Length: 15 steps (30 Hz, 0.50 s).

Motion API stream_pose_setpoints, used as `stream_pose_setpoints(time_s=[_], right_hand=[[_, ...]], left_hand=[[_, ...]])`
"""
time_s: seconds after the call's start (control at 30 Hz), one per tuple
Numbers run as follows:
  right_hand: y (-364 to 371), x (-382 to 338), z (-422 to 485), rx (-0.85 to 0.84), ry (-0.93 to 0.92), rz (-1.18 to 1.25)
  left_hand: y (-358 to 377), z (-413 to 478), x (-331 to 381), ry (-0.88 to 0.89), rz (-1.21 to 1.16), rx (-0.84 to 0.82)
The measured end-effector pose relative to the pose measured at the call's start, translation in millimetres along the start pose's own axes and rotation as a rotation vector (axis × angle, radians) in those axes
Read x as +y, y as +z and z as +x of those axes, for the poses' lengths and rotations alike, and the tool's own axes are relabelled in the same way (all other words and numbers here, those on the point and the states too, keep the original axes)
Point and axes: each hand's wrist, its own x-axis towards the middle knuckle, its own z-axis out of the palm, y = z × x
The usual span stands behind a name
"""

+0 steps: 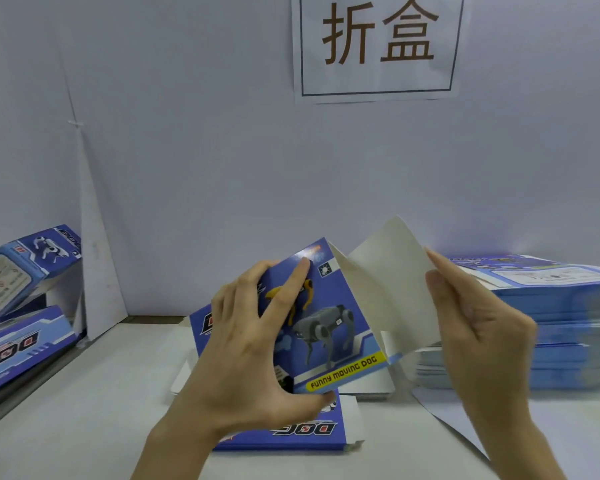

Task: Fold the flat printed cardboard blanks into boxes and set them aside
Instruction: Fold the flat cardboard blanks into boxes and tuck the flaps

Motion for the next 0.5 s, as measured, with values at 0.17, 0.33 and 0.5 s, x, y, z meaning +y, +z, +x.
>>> stream_pose_setpoints(time_s=[0.17, 0.33, 0.5], right_hand=[[-7, -9, 13, -0.489, 0.558, 0.58], [0, -14, 8, -0.562, 0.768, 0.73], [-4, -14, 10, -0.594, 0.956, 0.867]], left_hand=[[4, 3, -4, -0.004, 0.049, 0.107], [6, 2, -5, 0.01, 0.071, 0.109], [1, 2, -7, 0.029, 0.061, 0.103]])
